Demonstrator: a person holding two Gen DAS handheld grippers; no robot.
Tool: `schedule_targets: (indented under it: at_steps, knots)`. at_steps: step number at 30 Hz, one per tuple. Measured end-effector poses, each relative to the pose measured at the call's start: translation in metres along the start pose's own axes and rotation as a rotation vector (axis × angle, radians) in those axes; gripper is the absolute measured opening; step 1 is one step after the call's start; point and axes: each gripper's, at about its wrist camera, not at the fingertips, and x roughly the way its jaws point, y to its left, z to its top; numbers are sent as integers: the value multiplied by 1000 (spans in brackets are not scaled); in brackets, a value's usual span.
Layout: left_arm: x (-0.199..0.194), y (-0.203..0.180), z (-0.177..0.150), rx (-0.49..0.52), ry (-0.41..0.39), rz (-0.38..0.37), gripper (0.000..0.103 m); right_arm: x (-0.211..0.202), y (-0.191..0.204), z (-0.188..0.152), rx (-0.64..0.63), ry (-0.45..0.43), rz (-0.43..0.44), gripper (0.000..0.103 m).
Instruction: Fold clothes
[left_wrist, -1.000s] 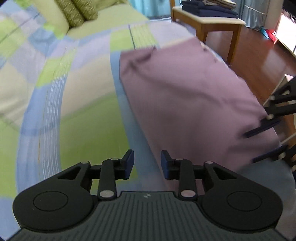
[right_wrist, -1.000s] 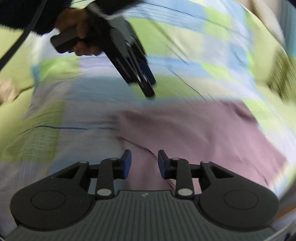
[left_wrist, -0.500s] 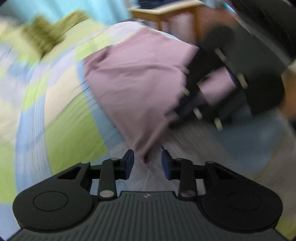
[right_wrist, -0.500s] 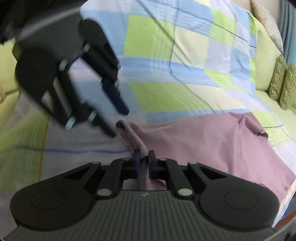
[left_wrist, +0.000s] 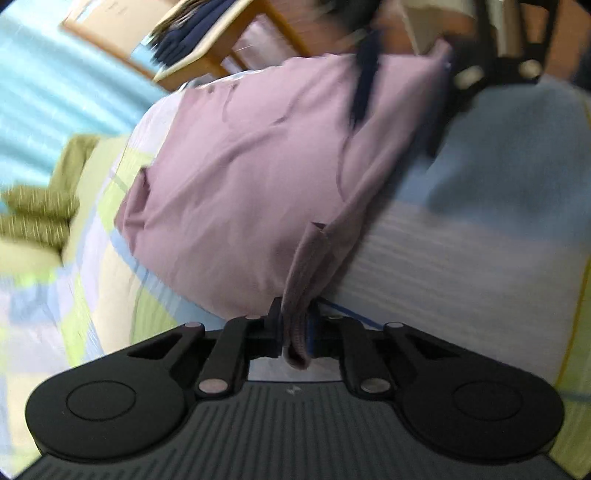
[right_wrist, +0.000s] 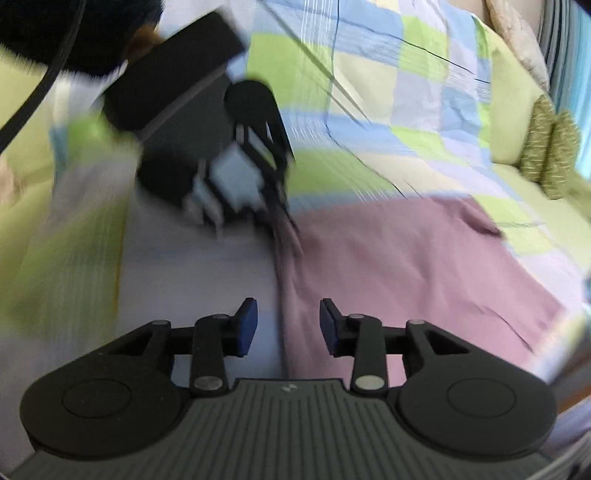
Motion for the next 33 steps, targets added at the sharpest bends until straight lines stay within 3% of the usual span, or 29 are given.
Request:
schedule_targets:
  at_steps: [4,7,14,17,22,24,25,27,30,33]
  knots:
    - [4,-3,0,-21,22,9,12,-31,-11,-55,-112,85,-116,42]
    - [6,0,2,-63,38,6,12,-25,-18,-79,-228,94,-169,42]
    - [8,7,2,-130,62,-14,13,-2,0,-105,-580,-37,-188,45]
    - [10,7,7,-158,72,-20,13,-1,-2,-107,-629,-94,-207,50]
    - [10,10,11,-179,90,-23,13,-6,-10,-98,-687,-164,-200,48]
    - [7,7,12,-179,98,-28,13,-2,-16,-93,-678,-156,-155,41]
    - [7,9,13,-184,106,-38,13,-1,-18,-92,-673,-150,-133,24]
    - [8,11,15,-189,115,-49,12,3,-24,-86,-646,-118,-54,10]
    - [7,20,20,-207,139,-89,10,0,-49,-68,-482,-84,77,6]
    - [0,45,29,-279,159,-145,10,-4,-96,-52,-139,-52,232,6]
